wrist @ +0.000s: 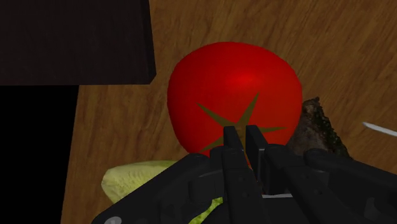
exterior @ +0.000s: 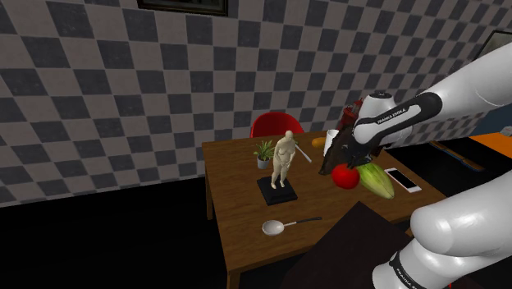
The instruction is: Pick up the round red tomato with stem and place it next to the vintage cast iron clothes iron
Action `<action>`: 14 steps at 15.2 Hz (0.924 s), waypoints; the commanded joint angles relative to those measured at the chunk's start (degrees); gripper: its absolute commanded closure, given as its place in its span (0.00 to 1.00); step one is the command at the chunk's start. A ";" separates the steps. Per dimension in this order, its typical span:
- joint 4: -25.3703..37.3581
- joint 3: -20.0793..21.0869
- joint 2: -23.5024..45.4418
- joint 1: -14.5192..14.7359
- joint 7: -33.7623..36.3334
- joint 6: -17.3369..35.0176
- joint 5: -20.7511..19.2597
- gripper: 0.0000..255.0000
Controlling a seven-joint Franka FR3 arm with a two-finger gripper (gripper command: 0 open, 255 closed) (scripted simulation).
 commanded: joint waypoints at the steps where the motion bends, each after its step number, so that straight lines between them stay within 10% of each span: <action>1: 0.40 -0.03 -1.54 0.28 -0.55 -1.94 0.67 1.00; 14: 4.67 -0.40 -9.33 1.32 -3.34 -13.86 3.25 1.00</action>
